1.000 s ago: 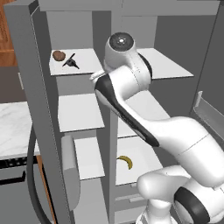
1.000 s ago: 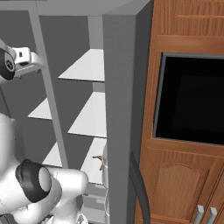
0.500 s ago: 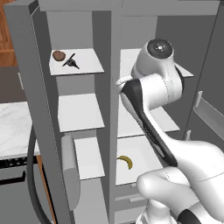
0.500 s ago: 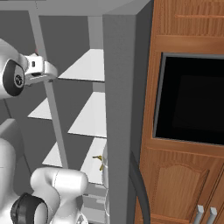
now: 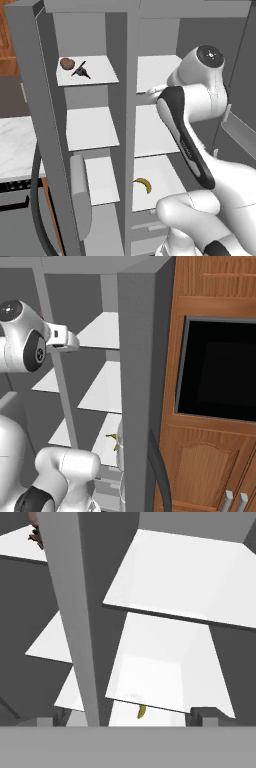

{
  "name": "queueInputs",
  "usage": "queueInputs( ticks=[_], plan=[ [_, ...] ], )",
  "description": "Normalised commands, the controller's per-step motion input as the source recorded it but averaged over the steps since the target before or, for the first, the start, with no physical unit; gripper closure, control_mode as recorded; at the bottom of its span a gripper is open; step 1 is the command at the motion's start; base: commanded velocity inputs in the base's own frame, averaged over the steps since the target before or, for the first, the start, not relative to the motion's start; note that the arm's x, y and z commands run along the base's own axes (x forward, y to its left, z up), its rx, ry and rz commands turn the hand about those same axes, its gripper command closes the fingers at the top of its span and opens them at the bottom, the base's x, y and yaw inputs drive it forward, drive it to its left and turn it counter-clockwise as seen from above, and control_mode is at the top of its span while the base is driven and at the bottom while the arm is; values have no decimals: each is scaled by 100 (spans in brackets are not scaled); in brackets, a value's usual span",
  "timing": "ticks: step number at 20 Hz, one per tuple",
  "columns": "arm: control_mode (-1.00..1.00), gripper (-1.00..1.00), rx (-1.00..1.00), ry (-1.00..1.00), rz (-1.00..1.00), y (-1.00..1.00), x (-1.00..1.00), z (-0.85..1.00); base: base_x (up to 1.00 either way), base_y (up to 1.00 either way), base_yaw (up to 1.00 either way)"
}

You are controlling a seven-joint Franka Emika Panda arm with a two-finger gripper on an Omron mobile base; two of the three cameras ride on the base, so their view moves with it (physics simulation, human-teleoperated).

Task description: There's a fish in the fridge that needs to be moved to the freezer for freezing. Pick up the fish from the fridge, place it on any shelf in the freezer, and close the fridge and freezer doors when done.

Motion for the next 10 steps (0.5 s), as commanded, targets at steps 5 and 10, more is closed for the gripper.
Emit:
queueInputs(
  ticks=[5, 10],
  plan=[
    [-100, -100, 2, 0, -2, -25, 0, -6, 0, 0, 0],
    [-100, -100, 8, 0, -1, -25, -3, 0, 0, 0, 0]
  ],
)
